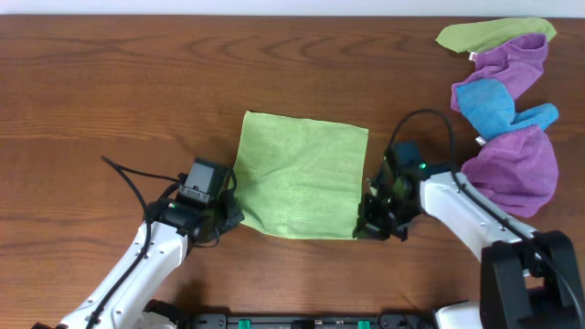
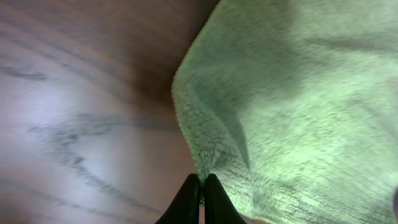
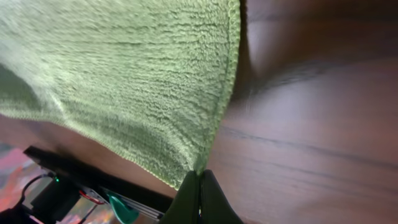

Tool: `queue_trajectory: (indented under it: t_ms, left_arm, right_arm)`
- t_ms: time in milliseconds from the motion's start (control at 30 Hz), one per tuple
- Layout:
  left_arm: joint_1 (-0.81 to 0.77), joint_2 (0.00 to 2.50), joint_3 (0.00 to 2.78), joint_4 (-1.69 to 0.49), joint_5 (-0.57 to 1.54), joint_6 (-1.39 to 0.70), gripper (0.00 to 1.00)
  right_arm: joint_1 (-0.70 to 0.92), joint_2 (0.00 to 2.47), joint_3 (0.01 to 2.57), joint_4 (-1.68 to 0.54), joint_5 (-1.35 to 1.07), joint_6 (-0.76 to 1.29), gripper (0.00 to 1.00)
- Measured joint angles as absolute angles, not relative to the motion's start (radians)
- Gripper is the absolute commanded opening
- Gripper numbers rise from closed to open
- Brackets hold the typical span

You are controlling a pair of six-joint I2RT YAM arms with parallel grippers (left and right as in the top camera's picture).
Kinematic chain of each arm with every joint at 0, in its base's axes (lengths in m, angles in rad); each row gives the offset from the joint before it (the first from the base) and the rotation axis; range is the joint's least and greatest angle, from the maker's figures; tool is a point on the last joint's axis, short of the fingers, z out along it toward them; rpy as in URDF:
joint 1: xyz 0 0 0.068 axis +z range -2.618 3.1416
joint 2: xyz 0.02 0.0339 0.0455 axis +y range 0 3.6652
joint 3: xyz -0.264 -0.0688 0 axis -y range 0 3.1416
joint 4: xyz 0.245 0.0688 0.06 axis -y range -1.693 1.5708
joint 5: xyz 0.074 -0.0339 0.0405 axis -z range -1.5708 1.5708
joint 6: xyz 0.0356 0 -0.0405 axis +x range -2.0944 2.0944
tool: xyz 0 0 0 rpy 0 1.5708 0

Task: Fold the cloth
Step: 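Lift both edges and fold the near half toward the far edge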

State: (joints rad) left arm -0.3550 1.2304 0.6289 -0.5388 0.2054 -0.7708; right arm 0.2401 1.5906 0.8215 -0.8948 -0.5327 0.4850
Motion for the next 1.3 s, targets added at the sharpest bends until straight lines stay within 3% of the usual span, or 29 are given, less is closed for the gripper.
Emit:
queue_trajectory:
  t_ms: [300, 567, 1000, 1300]
  left_arm:
    - [-0.355, 1.23, 0.629, -0.408, 0.26, -0.812, 0.06]
    - [-0.355, 1.328, 0.636, -0.202, 0.263, -0.812, 0.06]
    - [-0.313, 1.591, 0.98, -0.203, 0.225, -0.723, 0.06]
    - [-0.238, 1.712, 1.011, -0.129, 0.251, -0.708, 0.06]
  right_arm:
    - [0.205, 1.591, 0.939, -0.927, -0.448, 0.463, 0.01]
    - [0.2, 1.591, 0.97, -0.802, -0.425, 0.492, 0.01]
    - [0.112, 1.598, 0.971, -0.534, -0.405, 0.59, 0.02]
    - [0.102, 1.775, 1.128, -0.503, -0.411, 0.6, 0.02]
